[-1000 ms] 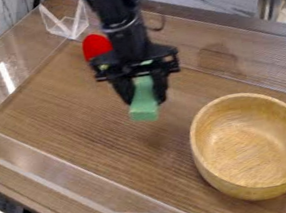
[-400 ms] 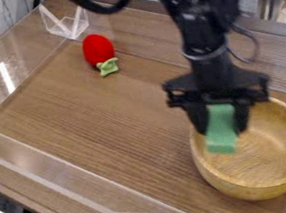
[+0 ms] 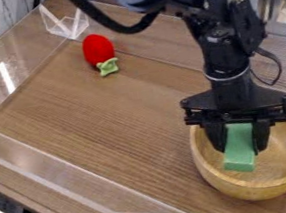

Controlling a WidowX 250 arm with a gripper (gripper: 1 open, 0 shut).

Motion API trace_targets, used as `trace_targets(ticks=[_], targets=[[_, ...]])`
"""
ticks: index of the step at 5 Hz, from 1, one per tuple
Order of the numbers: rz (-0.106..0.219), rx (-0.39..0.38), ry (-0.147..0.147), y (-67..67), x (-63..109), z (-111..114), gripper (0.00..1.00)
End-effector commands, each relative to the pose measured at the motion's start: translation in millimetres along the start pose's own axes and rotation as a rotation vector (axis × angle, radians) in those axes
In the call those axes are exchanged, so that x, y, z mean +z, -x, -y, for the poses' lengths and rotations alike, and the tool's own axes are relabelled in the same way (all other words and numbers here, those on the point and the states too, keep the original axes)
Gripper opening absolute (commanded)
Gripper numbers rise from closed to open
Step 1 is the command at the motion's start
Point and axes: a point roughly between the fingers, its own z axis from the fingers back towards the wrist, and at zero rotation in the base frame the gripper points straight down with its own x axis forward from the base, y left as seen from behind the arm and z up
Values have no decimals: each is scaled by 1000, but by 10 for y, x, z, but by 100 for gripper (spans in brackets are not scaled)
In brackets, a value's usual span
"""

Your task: Put the green stick in the brown bowl

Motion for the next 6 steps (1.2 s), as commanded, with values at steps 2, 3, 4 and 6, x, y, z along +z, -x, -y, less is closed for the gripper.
trace_targets(ticks=[2,3,4,6], targets=[[28,-1,21,-64,61,54,0],[29,1,22,-72,61,52,0],[30,4,23,-80,61,51,0],[31,9,25,-95,61,48,0]])
